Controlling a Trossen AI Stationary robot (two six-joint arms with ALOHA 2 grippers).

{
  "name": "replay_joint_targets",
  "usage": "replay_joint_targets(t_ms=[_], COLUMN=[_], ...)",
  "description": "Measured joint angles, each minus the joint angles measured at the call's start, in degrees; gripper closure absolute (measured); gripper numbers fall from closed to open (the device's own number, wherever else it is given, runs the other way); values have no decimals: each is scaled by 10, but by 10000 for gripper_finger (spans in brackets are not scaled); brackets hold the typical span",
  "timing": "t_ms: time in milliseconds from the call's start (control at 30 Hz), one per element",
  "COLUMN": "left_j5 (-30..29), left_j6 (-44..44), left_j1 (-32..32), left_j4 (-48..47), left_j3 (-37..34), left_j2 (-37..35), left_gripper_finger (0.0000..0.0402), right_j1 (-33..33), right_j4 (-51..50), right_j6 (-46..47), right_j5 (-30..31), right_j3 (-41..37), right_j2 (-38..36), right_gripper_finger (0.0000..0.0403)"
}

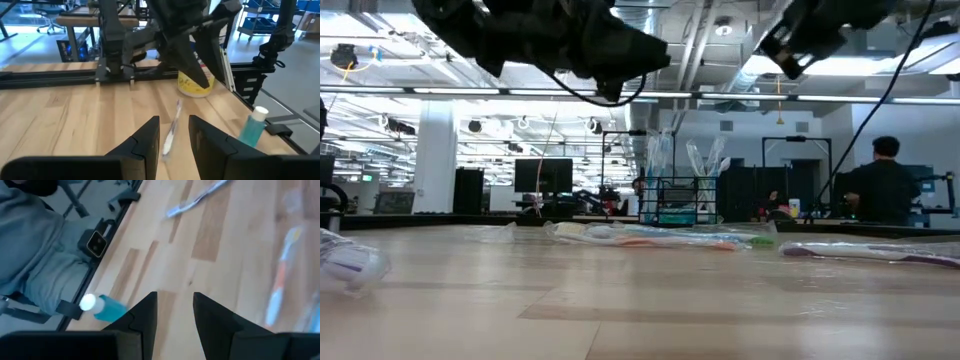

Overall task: Pick & Place toothbrushing station
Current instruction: Put the top blue mouthwash into the mesh organizer

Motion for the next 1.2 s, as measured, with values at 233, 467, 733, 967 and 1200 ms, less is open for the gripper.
replay_joint_targets(t_ms=[233, 467, 733, 967, 1200], left_j5=[-33, -36, -36, -36, -36], left_j6=[0, -4, -14, -14, -13], left_j1=[-38, -38, -41, -41, -41], left_j4=[20, 32, 30, 30, 30], left_j3=[0, 0, 0, 0, 0], left_j2=[1, 1, 1, 1, 1], left_gripper_finger=[302, 302, 302, 302, 302], right_j1=[90, 125, 134, 137, 162], right_j4=[-3, 35, 79, 98, 122], right_j6=[72, 137, 166, 189, 200], right_j5=[60, 61, 59, 57, 61], right_j3=[-1, 0, 0, 0, 3], right_j2=[34, 99, 122, 122, 122], right_gripper_finger=[286, 286, 286, 286, 299])
